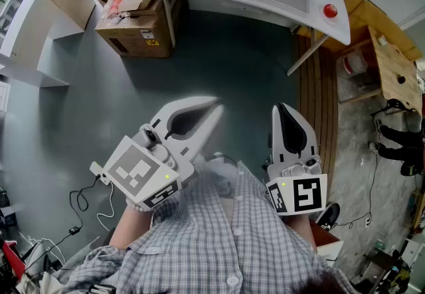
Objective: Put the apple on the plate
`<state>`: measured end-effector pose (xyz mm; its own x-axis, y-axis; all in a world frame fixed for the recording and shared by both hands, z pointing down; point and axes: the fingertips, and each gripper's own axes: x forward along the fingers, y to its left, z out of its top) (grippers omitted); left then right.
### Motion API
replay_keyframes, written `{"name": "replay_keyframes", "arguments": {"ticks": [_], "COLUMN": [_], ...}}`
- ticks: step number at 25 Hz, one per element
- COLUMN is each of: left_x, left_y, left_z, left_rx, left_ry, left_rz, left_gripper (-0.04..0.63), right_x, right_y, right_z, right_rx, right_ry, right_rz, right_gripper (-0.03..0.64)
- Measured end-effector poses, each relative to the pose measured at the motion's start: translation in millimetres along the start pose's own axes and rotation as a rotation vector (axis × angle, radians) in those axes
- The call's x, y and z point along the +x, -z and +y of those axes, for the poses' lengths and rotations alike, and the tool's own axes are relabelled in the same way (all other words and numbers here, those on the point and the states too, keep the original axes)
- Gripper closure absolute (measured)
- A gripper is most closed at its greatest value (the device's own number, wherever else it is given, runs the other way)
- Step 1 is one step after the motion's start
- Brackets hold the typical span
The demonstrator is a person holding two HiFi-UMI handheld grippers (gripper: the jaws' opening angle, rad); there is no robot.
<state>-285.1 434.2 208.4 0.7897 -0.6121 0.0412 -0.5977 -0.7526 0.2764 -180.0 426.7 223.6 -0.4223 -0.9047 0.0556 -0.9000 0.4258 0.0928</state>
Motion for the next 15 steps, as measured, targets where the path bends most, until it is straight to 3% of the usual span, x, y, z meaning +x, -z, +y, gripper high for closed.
{"name": "replay_keyframes", "arguments": {"ticks": [11,15], "left_x": [24,26], "left_y": [3,1], "left_z": [-37,-42], "left_rx": [0.032,0.041], "left_ry": [0.000,-0.021], "left_rz": [-0.022,-0.034], "left_gripper": [0.586,0.586], "right_x": [-27,-36], "right_y": [-4,-13], "right_z": [-23,-29], "right_rx": [0.020,0.092], "right_ry": [-0.022,-0.054], "right_rz": [-0.038,-0.101], "right_gripper": [0.592,0.592]}}
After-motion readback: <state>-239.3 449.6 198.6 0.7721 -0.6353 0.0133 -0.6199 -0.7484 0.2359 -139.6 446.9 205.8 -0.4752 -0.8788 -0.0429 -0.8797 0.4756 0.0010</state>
